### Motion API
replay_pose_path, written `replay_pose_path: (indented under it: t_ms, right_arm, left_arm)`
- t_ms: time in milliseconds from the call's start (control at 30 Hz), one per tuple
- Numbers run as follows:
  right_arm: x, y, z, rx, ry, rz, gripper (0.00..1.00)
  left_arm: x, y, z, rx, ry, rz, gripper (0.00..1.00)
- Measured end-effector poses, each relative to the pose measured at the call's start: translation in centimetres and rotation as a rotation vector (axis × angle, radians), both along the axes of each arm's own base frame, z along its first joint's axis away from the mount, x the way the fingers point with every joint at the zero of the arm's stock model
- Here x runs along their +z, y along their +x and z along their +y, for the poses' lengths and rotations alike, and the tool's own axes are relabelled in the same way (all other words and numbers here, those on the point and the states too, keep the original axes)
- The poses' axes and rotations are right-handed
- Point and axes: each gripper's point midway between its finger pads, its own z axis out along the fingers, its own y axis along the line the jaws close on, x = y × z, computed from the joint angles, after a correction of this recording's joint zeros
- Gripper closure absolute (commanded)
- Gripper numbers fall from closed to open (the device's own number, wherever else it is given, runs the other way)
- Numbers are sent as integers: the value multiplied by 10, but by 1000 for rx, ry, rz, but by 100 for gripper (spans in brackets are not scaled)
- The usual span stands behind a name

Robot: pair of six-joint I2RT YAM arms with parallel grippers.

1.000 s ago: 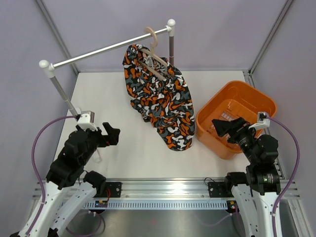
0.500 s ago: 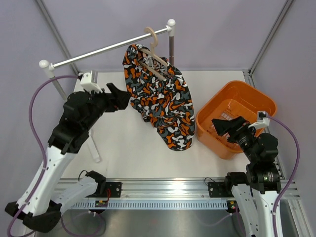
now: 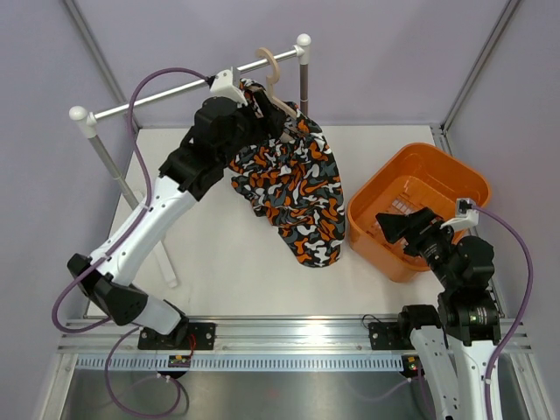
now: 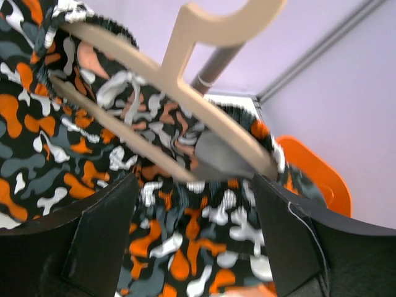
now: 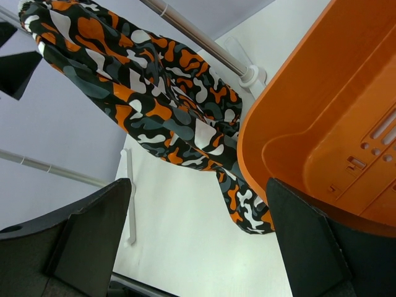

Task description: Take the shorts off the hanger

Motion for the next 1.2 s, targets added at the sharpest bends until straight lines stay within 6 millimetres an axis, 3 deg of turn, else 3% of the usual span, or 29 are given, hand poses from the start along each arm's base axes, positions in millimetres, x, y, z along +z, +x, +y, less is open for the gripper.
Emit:
replay_pose_path:
  t_ms: [267,700,1000,1200]
  right_arm:
    - [-9,-2,-1,0,-16,32,1]
    - [-13,-4,-5,-15,-41,39,0]
    - [-18,-5,-6,-20,-52,57,1]
    - [-20,-6,-6,-20,-53,62,1]
  left_arm:
    - [-3,25,-14,94,-15,0,24]
    - [-1,47,-23,180,-46,-9,29]
    - [-5,51,-24,224,-38,4,46]
    - [-5,51,-23,237,-38,2,66]
